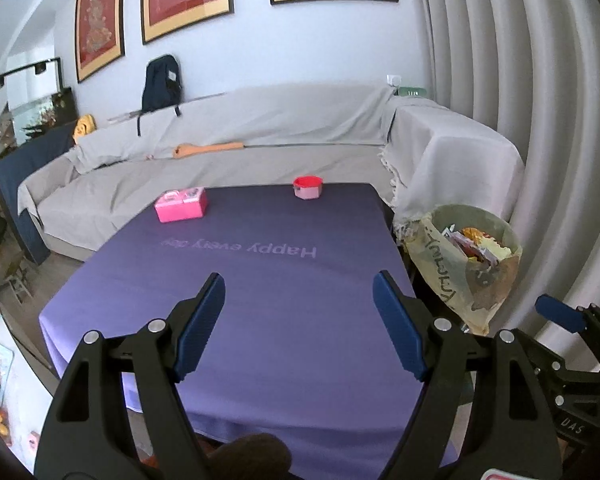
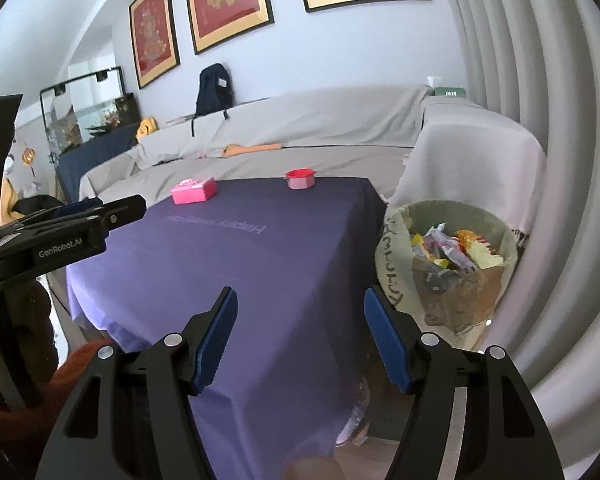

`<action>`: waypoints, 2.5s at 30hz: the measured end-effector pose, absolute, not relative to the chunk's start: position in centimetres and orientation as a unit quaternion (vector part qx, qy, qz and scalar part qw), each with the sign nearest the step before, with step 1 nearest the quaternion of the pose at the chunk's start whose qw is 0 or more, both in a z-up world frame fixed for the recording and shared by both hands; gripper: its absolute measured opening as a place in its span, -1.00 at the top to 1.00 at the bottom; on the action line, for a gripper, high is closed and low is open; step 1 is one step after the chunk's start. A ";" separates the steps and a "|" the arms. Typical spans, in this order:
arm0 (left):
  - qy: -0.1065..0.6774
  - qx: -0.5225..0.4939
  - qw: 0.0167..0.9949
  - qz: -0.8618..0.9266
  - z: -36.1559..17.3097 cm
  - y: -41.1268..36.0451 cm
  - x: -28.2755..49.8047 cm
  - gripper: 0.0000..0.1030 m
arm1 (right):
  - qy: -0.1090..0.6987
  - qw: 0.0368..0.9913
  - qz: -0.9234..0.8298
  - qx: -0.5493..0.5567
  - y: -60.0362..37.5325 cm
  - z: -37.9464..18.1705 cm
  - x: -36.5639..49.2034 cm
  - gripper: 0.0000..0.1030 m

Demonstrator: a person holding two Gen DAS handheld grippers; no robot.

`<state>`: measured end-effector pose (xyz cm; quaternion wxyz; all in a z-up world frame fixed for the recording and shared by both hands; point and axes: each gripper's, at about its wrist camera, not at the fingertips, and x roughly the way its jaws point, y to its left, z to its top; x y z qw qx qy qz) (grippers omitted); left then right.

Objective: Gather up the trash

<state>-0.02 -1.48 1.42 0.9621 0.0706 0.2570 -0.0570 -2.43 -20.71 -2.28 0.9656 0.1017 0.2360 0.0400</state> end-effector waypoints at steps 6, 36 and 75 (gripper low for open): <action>0.254 0.081 0.962 -0.056 1.6 -1.9 -0.4 -0.41 | 0.227 0.968 0.037 0.099 -20.7 -2.3 -2.8 -0.21; 0.271 0.082 0.958 -0.053 0.9 -2.1 0.0 -0.41 | 0.218 0.972 0.016 0.083 -20.7 -1.9 -3.4 -0.21; 0.274 0.081 0.957 -0.052 0.8 -2.2 0.0 -0.41 | 0.220 0.972 0.011 0.087 -20.9 -2.4 -3.5 -0.21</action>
